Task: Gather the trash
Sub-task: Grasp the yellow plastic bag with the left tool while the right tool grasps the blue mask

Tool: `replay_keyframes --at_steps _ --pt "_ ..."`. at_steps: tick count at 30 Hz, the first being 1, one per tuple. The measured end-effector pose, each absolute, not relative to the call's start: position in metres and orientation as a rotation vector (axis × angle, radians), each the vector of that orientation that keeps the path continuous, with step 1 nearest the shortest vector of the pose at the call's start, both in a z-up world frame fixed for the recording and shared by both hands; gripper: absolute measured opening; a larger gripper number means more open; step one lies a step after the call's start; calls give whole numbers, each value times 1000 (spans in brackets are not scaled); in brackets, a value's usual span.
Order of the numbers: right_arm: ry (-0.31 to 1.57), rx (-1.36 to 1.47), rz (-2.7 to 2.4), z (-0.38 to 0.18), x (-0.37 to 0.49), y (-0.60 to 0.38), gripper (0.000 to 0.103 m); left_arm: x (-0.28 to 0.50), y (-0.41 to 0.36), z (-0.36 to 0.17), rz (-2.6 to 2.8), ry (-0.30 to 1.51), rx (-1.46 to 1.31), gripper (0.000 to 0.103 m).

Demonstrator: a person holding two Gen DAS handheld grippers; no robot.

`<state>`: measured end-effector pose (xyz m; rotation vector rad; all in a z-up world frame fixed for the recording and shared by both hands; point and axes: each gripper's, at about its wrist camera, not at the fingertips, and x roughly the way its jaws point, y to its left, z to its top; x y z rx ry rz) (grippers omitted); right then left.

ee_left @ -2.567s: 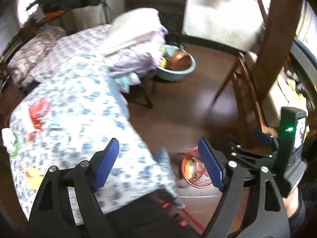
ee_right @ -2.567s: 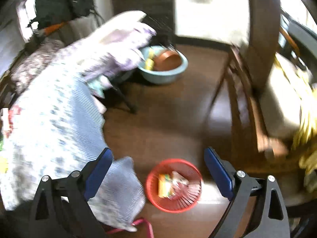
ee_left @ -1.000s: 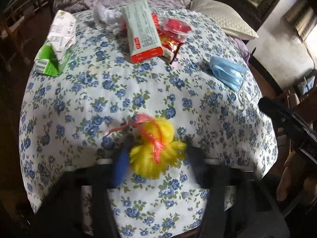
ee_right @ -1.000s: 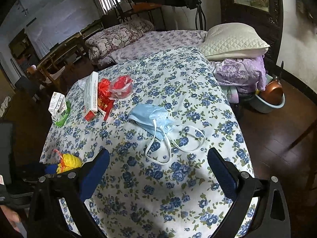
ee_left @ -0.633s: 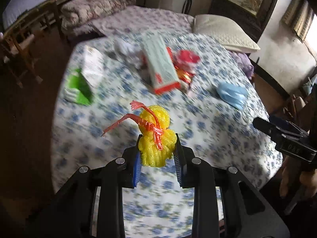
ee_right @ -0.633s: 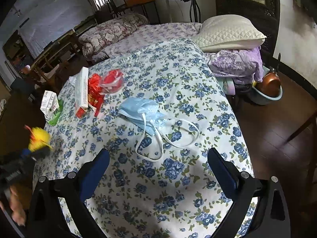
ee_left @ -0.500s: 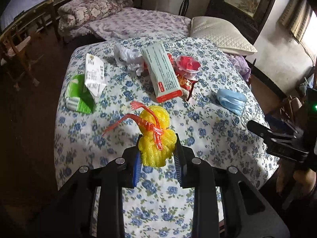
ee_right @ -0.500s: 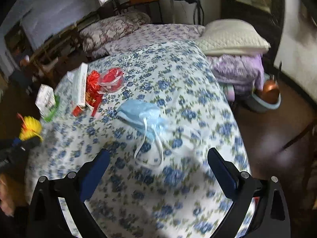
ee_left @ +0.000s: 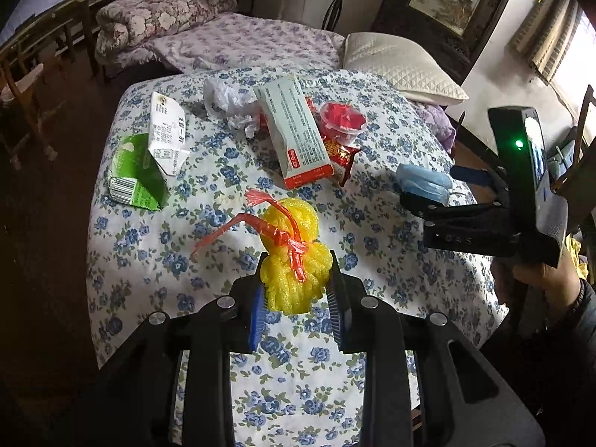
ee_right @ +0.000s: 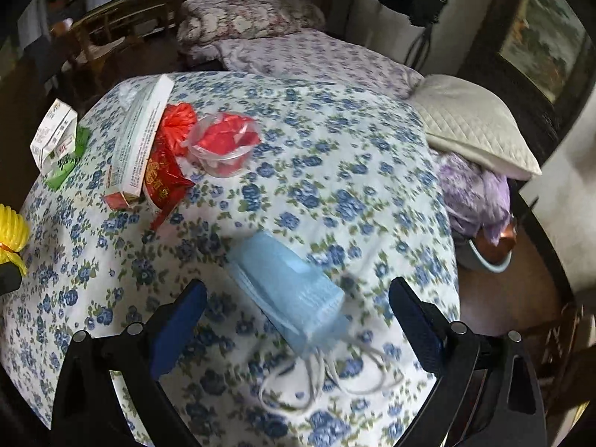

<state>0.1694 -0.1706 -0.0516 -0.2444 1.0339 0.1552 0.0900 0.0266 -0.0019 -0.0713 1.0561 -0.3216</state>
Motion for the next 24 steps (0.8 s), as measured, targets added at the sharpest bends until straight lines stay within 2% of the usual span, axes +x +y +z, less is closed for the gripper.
replay_keyframes --at_steps 2,3,4,5,8,9,12,24 --pt "1052 -237 148 -55 174 -174 80 89 23 -4 -324 1062 -59 29" --pt "1059 -224 142 -55 175 -176 77 88 20 -6 -330 1063 -54 29" --pt "1079 -194 141 -57 176 -180 65 87 18 -6 -334 1063 -49 29" --pt "1093 -165 156 -58 177 -182 45 87 16 -6 -337 1060 -44 29" --pt "1086 -71 179 -52 171 -194 21 86 10 -5 -348 1043 -19 29" --pt "1079 -60 176 -51 169 -197 16 86 9 -6 -352 1043 -19 29" --pt "1064 26 176 -44 159 -207 15 84 7 -7 -355 1037 -8 29" --pt "965 39 252 5 95 -208 14 80 -5 -23 -338 1074 15 29"
